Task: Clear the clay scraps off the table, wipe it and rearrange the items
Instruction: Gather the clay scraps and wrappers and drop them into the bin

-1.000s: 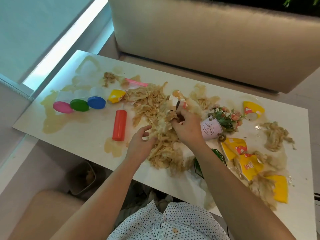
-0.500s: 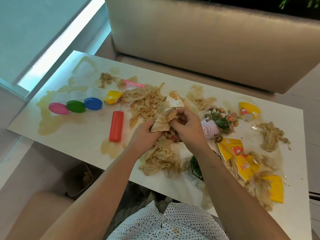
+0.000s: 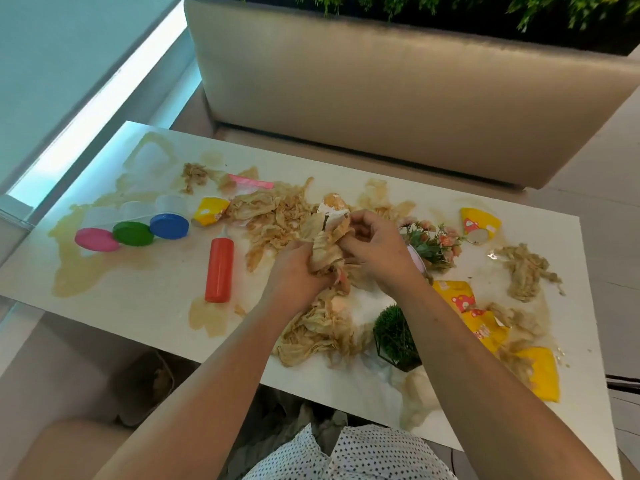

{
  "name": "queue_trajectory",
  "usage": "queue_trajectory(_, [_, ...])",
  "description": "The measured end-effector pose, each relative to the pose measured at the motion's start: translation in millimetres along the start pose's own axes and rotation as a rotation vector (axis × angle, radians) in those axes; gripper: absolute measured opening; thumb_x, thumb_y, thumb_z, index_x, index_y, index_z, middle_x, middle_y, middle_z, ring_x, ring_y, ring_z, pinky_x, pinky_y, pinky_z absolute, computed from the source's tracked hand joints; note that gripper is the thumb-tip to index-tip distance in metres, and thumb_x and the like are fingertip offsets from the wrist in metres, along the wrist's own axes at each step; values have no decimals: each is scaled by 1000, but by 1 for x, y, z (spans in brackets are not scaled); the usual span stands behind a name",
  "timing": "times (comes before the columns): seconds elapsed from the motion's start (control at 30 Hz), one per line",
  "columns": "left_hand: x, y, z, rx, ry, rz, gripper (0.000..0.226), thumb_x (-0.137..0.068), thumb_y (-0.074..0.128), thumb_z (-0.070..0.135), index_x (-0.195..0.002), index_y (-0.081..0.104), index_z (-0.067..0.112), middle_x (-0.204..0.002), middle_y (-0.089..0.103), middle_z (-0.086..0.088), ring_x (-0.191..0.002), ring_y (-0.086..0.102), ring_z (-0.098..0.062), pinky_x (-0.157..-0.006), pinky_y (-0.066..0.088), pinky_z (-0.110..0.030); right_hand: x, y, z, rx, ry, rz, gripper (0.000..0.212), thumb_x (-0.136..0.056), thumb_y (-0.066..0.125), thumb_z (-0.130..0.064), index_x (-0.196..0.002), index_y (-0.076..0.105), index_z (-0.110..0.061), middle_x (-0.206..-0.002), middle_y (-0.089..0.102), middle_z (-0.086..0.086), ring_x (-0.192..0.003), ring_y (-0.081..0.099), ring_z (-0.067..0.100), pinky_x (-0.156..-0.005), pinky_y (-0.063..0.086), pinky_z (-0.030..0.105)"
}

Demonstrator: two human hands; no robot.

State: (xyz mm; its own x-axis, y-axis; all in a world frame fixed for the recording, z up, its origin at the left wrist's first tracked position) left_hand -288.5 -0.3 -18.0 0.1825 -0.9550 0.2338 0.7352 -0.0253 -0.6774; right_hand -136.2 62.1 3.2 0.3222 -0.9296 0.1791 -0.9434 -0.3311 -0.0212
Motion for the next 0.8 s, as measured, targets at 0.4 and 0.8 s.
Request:
queue_trajectory(0.4, [21, -7, -1, 549, -105, 94, 53, -77, 80, 14, -117, 57, 40, -98, 70, 4, -75, 66, -14, -61, 55, -32, 3, 34, 43, -82, 461, 127, 40, -88, 72, -32, -123, 58, -20, -110, 70, 10, -93, 71, 26, -69, 61, 39])
queue_trajectory(0.8, [18, -25, -23, 1004, -378, -131, 62, -88, 79, 8, -141, 50, 22, -122, 72, -12, -104, 75, -23, -88, 62, -38, -2, 35, 53, -205, 309, 62, 32, -84, 78, -2, -109, 72, -20, -102, 77, 10, -94, 75, 32, -85, 60, 56])
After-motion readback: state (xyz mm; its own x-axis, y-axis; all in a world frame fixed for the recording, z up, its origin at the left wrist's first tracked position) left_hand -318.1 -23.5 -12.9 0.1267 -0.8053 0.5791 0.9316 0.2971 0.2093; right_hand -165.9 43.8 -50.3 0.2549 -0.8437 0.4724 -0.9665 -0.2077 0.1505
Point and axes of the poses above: each hand's wrist, its own x-axis away from the middle knuckle, its own y-axis out of the palm, z = x × y, the point moved 2 cm from there along -x, towards the middle knuckle
